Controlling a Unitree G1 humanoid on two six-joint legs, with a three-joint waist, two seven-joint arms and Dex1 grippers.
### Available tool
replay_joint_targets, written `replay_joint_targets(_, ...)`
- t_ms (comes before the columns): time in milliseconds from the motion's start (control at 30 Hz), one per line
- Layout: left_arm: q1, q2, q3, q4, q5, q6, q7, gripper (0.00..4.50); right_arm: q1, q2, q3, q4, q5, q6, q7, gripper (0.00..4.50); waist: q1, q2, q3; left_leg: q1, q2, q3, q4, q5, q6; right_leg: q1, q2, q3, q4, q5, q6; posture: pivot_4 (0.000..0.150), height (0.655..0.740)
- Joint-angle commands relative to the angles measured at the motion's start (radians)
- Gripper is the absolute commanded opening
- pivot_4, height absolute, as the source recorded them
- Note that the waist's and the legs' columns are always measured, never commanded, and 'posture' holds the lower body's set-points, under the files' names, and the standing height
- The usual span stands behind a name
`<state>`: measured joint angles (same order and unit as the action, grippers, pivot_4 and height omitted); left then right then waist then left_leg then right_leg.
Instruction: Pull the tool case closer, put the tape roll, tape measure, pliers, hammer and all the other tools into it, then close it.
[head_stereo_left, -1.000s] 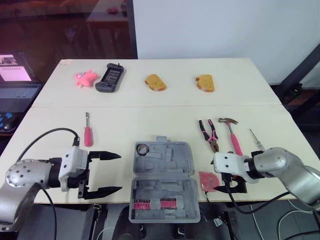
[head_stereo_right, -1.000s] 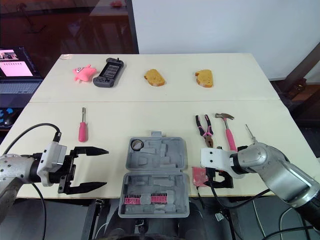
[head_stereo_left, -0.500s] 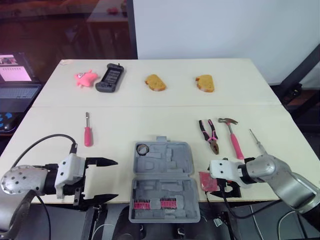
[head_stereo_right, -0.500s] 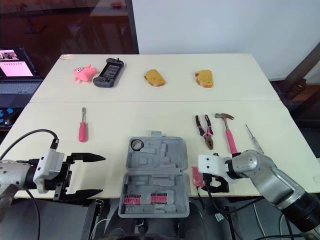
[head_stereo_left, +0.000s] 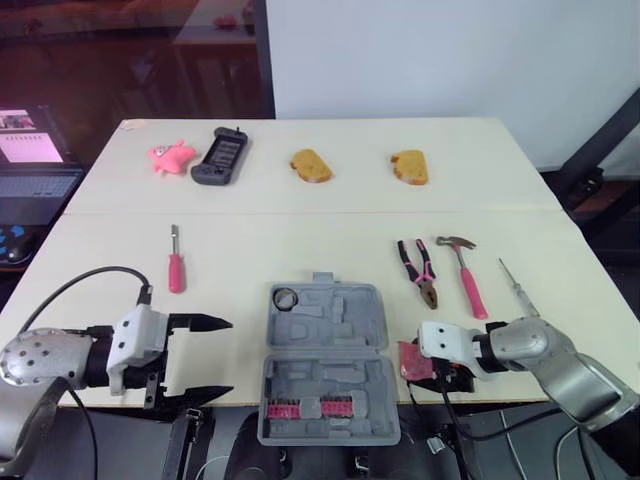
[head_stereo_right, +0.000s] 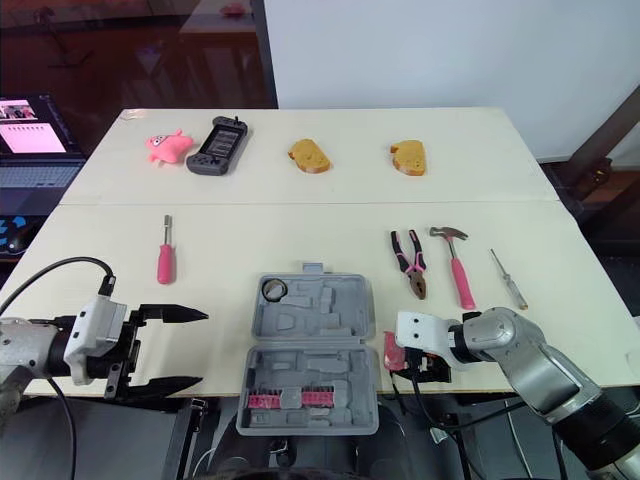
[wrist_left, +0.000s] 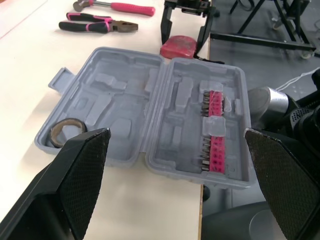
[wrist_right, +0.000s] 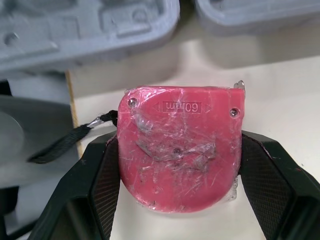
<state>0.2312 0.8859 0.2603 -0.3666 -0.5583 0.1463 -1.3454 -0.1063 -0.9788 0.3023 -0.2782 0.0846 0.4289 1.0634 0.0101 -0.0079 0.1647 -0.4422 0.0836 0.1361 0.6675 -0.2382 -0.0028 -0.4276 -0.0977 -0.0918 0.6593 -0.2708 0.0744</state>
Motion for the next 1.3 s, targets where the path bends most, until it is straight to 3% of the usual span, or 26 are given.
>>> replay_joint_targets(33, -0.015, -0.001, 0.013, 0.011, -0.013, -0.01, -0.001, 4.5, -0.056, -0.018, -0.068, -0.079, 0.056, 0.071, 0.038, 2.93, 0.0, 0.0, 0.0, 0.0, 0.0, 0.0, 0.0, 0.0, 0.0, 0.0, 0.0, 0.0, 0.0, 0.0, 0.0, 0.15, 0.7188)
replay_joint_targets(167, -0.016, -0.023, 0.012, 0.016, 0.003, -0.03, 0.021, 4.5, -0.131, -0.071, -0.063, -0.15, 0.046, 0.123, 0.088, 2.93, -0.001, 0.0, 0.0, 0.0, 0.0, 0.0, 0.0, 0.0, 0.0, -0.001, 0.0, 0.0, 0.0, 0.0, 0.0, 0.15, 0.7188)
replay_joint_targets(333, 0.023, -0.069, 0.042, 0.004, 0.022, -0.063, 0.082, 4.5, -0.39, -0.035, 0.021, -0.205, 0.044, 0.277, 0.135, 2.93, -0.011, 0.001, 0.0, 0.0, 0.0, 0.0, 0.0, 0.0, -0.001, -0.001, 0.0, 0.0, 0.001, 0.0, -0.001, 0.15, 0.7188)
replay_joint_targets(467, 0.085, -0.117, 0.043, -0.035, 0.051, -0.099, 0.141, 4.5, -0.592, 0.031, 0.163, -0.138, -0.001, 0.358, 0.187, 2.93, -0.025, 0.0, 0.0, 0.0, 0.001, -0.001, 0.0, 0.0, 0.0, -0.001, 0.0, 0.0, 0.002, 0.0, -0.001, 0.15, 0.7188)
replay_joint_targets(667, 0.163, -0.156, 0.052, -0.103, 0.065, -0.098, 0.21, 4.5, -0.763, 0.103, 0.349, -0.015, -0.072, 0.397, 0.281, 2.93, -0.026, 0.0, 0.0, -0.001, 0.0, 0.0, 0.0, 0.0, 0.0, -0.002, -0.001, 0.0, 0.003, 0.0, -0.001, 0.15, 0.7188)
replay_joint_targets(900, 0.215, -0.162, 0.064, -0.134, 0.077, -0.109, 0.251, 4.5, -0.857, 0.247, 0.485, 0.174, -0.203, 0.414, 0.233, 2.93, -0.028, 0.0, 0.0, 0.0, 0.0, 0.0, 0.0, 0.0, -0.001, -0.003, -0.001, 0.0, 0.005, 0.0, -0.001, 0.15, 0.7188)
replay_joint_targets(1300, 0.225, -0.15, 0.075, -0.149, 0.088, -0.109, 0.285, 4.5, -0.863, 0.393, 0.539, 0.338, -0.307, 0.354, 0.194, 2.93, -0.028, 0.0, 0.0, -0.001, 0.0, 0.001, 0.0, 0.0, -0.001, -0.003, -0.001, -0.001, 0.005, 0.0, -0.001, 0.15, 0.7188)
